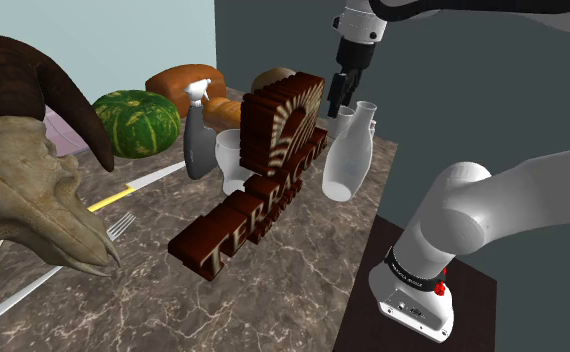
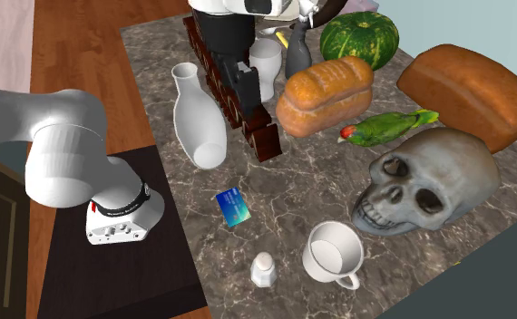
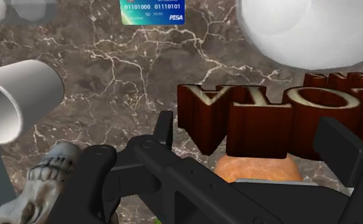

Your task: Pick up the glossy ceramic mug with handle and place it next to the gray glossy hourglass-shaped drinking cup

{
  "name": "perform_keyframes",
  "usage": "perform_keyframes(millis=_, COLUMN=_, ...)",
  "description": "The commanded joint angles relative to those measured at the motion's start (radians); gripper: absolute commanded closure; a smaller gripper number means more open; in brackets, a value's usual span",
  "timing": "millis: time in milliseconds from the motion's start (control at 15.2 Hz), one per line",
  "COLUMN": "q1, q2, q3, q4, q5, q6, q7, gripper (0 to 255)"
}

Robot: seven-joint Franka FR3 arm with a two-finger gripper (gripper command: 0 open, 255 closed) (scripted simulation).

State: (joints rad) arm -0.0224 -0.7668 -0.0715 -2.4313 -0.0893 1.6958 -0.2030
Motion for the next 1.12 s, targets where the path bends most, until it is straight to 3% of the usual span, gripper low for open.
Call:
perform_keyframes(millis=0, q1=-0.010, q2=0.036, q3=-0.041, q4=0.003, q5=-0.028, q6=0.030, q7=-0.053, gripper=0)
perform_keyframes(millis=594, q1=-0.044, q2=0.254, q3=-0.228, q4=0.071, q5=-0.114, q6=0.178, q7=-0.292, gripper=0)
perform_keyframes(millis=1056, q1=-0.049, q2=0.485, q3=-0.363, q4=0.197, q5=-0.105, q6=0.282, q7=-0.490, gripper=0)
